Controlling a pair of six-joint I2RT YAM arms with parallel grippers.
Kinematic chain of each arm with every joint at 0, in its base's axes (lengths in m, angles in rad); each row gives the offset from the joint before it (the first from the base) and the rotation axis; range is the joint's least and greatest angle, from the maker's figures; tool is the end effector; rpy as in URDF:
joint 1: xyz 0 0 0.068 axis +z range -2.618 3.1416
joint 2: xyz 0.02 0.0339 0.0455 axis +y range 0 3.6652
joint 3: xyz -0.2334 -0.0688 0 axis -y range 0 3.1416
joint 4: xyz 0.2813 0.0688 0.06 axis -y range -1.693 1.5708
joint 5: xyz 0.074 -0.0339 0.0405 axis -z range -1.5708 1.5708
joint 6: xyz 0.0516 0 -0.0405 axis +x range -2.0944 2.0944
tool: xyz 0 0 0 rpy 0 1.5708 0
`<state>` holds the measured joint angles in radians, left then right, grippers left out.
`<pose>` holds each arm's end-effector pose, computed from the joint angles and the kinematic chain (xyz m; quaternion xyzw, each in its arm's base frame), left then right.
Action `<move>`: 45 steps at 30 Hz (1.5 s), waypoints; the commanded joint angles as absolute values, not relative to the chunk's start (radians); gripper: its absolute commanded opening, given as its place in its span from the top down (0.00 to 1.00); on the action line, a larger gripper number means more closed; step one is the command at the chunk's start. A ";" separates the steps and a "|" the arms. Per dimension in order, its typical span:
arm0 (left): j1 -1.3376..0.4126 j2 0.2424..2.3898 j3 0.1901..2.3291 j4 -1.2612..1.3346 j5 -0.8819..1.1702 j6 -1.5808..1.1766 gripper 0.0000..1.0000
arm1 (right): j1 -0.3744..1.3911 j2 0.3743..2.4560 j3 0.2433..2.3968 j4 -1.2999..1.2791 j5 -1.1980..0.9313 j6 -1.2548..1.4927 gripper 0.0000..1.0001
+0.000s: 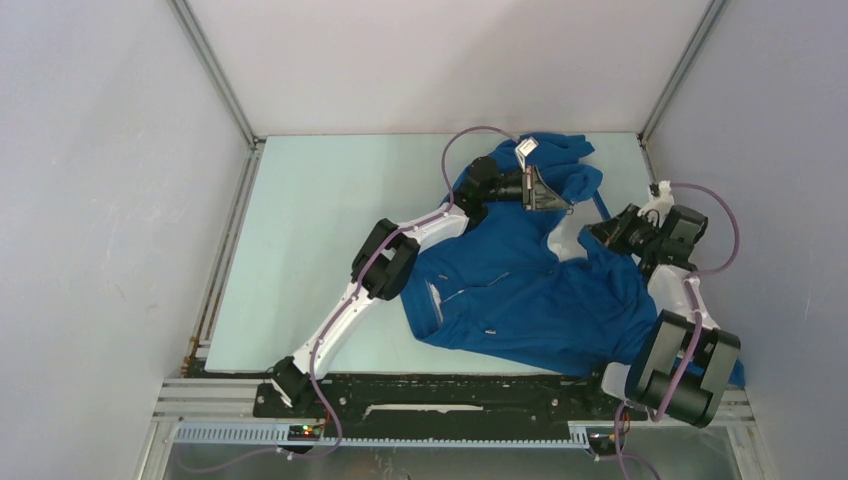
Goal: Zip up the jacket
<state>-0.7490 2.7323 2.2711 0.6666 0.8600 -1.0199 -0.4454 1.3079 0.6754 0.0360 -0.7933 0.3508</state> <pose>0.4261 -0.4495 0.1569 0.2430 0.6119 -0.7122 0.2435 0.2982 -0.1016 0.1591 0.1493 0.8214 0.3206 0.4474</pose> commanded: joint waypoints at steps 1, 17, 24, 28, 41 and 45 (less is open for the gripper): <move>-0.757 2.709 2.317 0.708 0.910 -1.026 1.00 | -0.386 1.200 0.665 0.139 -0.696 0.238 1.00; -0.777 2.702 2.309 0.859 1.003 -1.106 1.00 | -0.346 1.327 0.623 0.479 -0.839 0.161 1.00; -0.775 2.696 2.307 0.819 0.997 -1.075 1.00 | -0.333 1.323 0.577 0.560 -0.933 0.169 1.00; -0.774 2.696 2.310 0.804 0.995 -1.069 1.00 | -0.333 1.297 0.557 0.532 -0.958 0.173 1.00; -0.772 2.706 2.324 0.787 0.993 -1.067 1.00 | -0.336 1.130 0.485 0.501 -0.966 0.211 1.00; -0.774 2.707 2.324 0.796 0.998 -1.073 1.00 | -0.307 1.125 0.485 0.537 -1.021 0.239 1.00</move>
<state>-0.7681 2.7323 2.2711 0.7750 0.9745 -1.0824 -0.3393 1.1534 0.4858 0.4675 -0.9493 0.2081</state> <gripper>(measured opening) 0.018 0.023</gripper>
